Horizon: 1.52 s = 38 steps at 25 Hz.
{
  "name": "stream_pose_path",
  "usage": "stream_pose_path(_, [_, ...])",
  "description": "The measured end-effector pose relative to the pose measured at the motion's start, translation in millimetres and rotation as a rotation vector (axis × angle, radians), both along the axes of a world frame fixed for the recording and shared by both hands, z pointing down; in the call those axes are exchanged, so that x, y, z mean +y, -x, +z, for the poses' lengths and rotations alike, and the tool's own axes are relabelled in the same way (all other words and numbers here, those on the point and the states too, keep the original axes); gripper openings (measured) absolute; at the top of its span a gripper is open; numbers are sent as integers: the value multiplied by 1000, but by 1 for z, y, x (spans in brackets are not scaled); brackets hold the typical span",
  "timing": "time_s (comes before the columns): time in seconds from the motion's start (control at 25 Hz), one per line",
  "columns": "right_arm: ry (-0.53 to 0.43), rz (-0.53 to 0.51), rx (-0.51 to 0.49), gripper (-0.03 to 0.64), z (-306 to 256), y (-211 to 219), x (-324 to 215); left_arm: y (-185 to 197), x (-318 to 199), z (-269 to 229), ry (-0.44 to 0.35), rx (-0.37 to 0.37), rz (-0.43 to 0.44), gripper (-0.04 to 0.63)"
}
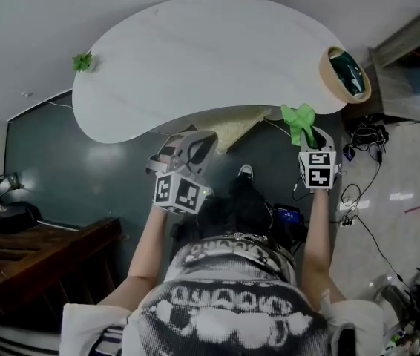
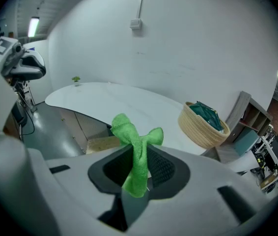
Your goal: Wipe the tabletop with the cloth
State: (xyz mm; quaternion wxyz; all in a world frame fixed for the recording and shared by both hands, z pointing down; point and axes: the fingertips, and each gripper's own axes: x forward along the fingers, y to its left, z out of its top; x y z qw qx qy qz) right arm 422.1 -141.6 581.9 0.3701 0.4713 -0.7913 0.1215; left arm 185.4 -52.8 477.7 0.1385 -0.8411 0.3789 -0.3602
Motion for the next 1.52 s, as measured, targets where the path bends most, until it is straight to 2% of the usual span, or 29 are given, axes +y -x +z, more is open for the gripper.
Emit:
stream_pose_path(0.24, [-25,-11,-36,86,-20,47,47,37,39,-3,-4,3,-10,11])
stream_pose_path(0.72, [-61,-101,-68,86,-51,131,159,91,127,1,-12,1,2,11])
stream_pose_path(1.16, [-92,-200,-81,86,-63,187,236,108,189,13,-7,20,15,11])
stream_pose_path(1.52, [-151,-284,-52,84,-83,216,264,113,206,11,-28,38,23,11])
